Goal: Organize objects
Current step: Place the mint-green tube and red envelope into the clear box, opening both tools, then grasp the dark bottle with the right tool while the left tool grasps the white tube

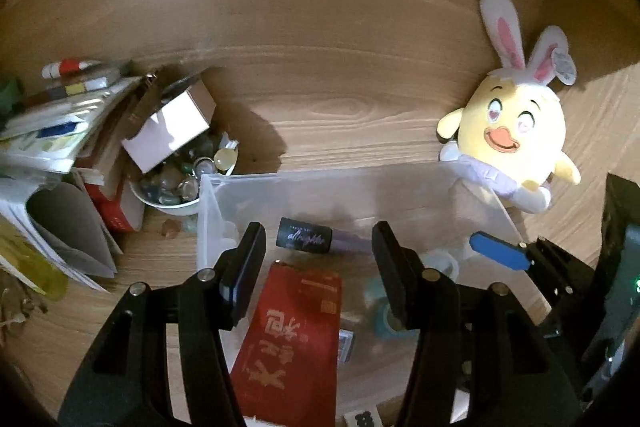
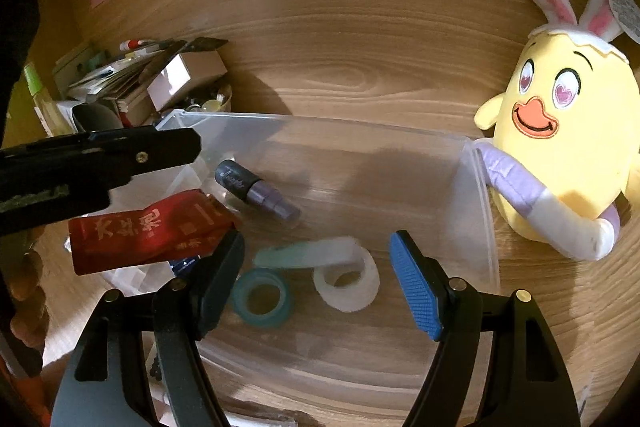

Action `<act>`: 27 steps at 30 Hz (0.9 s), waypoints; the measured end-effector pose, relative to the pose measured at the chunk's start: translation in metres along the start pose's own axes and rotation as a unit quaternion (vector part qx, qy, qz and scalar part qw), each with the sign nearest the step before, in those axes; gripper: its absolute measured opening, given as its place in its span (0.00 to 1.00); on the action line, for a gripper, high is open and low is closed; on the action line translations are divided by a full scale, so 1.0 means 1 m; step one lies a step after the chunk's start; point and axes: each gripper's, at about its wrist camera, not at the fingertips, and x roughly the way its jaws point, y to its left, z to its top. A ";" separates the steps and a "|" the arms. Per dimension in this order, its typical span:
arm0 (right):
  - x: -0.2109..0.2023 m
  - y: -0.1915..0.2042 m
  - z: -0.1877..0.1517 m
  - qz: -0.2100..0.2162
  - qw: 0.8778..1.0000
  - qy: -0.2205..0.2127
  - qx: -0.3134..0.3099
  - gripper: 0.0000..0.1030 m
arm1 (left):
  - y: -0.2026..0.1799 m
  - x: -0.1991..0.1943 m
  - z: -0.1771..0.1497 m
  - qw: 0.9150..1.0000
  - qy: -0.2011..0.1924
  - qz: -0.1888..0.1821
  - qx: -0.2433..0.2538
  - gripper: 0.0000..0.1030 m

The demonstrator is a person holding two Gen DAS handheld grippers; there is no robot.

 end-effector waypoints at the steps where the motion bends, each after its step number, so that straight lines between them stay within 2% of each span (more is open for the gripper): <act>1: -0.001 0.001 0.000 -0.002 1.000 -0.002 -0.002 0.70 | -0.002 -0.003 -0.001 1.000 -0.003 0.002 0.003 0.54; 14: -0.041 0.016 -0.001 -0.022 0.999 -0.037 -0.014 0.79 | 0.007 -0.055 -0.022 0.999 -0.042 0.016 0.013 0.67; 20: -0.058 0.021 -0.012 -0.025 0.999 -0.043 -0.016 0.79 | 0.009 -0.079 -0.040 0.998 -0.056 0.024 0.016 0.76; 27: -0.083 0.022 -0.032 -0.021 0.998 -0.054 -0.010 0.80 | 0.012 -0.099 -0.068 0.998 -0.057 0.035 0.016 0.82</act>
